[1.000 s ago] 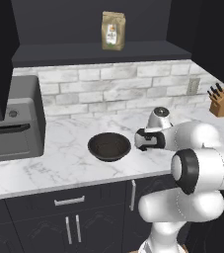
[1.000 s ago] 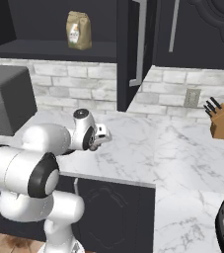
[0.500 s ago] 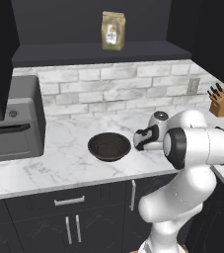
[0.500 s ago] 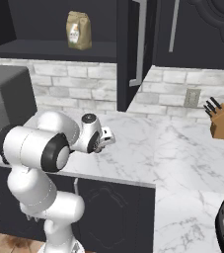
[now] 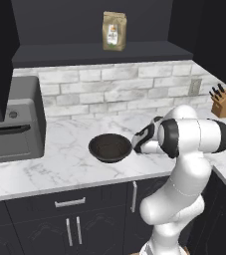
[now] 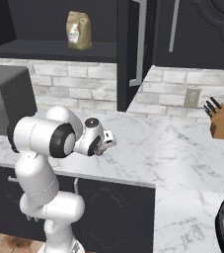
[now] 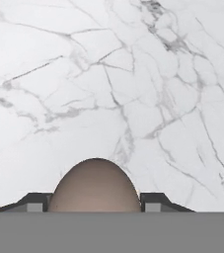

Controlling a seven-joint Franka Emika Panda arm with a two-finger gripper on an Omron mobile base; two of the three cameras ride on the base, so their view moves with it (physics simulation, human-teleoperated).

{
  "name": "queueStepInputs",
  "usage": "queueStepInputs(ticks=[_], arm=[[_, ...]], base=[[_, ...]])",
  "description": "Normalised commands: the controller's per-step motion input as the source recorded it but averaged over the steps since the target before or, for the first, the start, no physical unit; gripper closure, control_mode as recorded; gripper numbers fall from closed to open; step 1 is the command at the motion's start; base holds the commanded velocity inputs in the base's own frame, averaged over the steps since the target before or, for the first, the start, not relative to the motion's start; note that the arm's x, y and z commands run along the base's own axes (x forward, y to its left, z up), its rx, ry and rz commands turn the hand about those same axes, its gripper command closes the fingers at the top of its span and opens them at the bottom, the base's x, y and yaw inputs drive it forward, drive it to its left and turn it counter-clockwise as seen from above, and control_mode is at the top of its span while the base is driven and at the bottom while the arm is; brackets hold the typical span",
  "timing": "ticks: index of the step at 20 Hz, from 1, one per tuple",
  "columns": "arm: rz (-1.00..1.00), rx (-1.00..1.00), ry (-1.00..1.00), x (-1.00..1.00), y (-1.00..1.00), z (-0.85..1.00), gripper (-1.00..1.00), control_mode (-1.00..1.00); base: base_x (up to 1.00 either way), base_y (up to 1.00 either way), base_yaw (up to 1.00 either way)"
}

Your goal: Pick the egg and butter from the fridge and place them by the bowl for mixing.

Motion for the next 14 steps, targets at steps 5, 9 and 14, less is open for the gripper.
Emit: queueStepInputs(ticks=[5,9,14], arm=[[0.00,0.00,-0.05,0.00,0.00,-0.06,-1.00,-1.00],[0.00,0.00,0.00,0.00,0.00,0.00,-1.00,-1.00],[-0.02,0.00,0.00,0.00,0.04,0.32,-1.00,-1.00]], base=[[0.00,0.00,0.00],[0.00,0.00,0.00],[0.00,0.00,0.00]])
